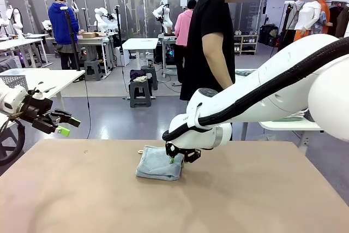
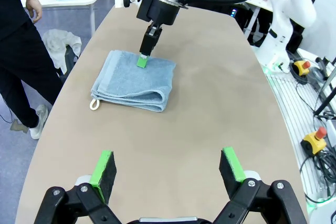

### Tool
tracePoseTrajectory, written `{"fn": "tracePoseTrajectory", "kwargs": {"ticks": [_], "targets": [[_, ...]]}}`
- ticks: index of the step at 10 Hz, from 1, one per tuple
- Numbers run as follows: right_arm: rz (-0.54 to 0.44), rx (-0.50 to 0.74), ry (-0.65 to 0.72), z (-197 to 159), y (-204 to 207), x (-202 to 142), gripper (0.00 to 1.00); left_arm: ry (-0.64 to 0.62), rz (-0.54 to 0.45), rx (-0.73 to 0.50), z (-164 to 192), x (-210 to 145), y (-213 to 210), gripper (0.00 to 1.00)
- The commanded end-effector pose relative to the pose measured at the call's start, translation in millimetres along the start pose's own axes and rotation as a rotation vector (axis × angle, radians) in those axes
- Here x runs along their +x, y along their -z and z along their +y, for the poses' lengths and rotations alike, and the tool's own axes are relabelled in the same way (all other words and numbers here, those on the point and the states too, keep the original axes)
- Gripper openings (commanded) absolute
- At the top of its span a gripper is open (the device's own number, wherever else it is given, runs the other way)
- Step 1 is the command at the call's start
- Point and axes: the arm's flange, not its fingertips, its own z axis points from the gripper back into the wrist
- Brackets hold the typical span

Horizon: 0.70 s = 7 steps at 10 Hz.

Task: Fold the towels and place them in the basket.
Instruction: Place the folded Towel with hook on the right side of the table.

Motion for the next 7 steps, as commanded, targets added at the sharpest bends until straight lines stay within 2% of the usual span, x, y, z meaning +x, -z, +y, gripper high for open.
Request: {"fn": "tracePoseTrajectory", "kwargs": {"ticks": [1,2,3,4,5,6,7], "targets": [[-0.024,0.009,0.033,6.8,0.8,1.1,0.38,0.008,0.004,0.008,-1.0,3.2,-0.7,1.0],[-0.017,0.009,0.027,7.2,0.4,0.2,0.04,0.008,0.004,0.008,-1.0,3.2,-0.7,1.0],[-0.009,-0.002,0.017,8.3,0.4,-0.2,0.24,0.008,0.004,0.008,-1.0,3.2,-0.7,1.0],[-0.002,-0.009,0.006,9.4,0.6,-0.2,0.0,0.008,0.004,0.008,-1.0,3.2,-0.7,1.0],[0.0,-0.022,-0.006,11.0,0.6,0.6,0.04,0.008,0.004,0.008,-1.0,3.2,-0.7,1.0],[0.0,-0.033,-0.008,11.9,0.9,1.9,0.0,0.008,0.004,0.008,-1.0,3.2,-0.7,1.0],[-0.013,-0.038,-0.019,12.6,0.1,3.4,0.0,0.008,0.004,0.008,-1.0,3.2,-0.7,1.0]]}}
